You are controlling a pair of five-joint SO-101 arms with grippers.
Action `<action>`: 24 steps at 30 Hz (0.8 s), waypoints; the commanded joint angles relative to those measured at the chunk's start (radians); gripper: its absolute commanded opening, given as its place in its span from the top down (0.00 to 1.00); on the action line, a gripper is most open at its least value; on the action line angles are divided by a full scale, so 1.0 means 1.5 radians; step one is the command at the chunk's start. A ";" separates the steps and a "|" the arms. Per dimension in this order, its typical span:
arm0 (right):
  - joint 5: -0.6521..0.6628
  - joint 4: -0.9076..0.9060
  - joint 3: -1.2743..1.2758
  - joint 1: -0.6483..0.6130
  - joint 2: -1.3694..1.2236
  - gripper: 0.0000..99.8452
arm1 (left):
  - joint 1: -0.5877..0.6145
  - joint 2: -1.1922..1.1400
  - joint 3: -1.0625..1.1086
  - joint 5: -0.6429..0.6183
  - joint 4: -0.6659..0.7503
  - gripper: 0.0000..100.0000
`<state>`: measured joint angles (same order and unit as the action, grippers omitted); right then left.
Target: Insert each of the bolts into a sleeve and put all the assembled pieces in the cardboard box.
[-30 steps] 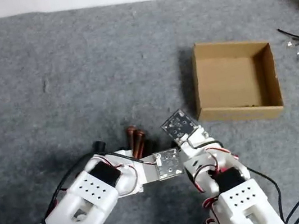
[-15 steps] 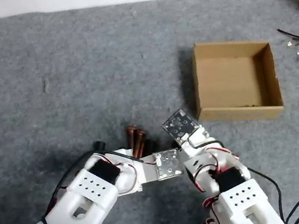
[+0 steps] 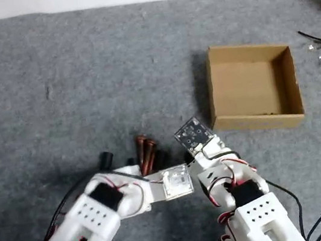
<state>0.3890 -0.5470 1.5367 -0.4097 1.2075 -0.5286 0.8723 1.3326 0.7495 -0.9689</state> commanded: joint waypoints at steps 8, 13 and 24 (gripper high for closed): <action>-0.005 0.019 -0.005 0.009 0.014 1.00 | -0.015 0.260 0.063 -0.025 -0.074 0.99; -0.005 0.019 -0.005 0.009 0.014 1.00 | -0.031 0.230 0.063 -0.025 -0.074 0.99; -0.005 0.019 -0.005 0.009 0.013 1.00 | -0.027 0.051 0.024 -0.027 -0.017 0.88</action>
<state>0.3890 -0.5470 1.5367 -0.4097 1.2075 -0.6022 1.0226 1.4339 0.7173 -1.0441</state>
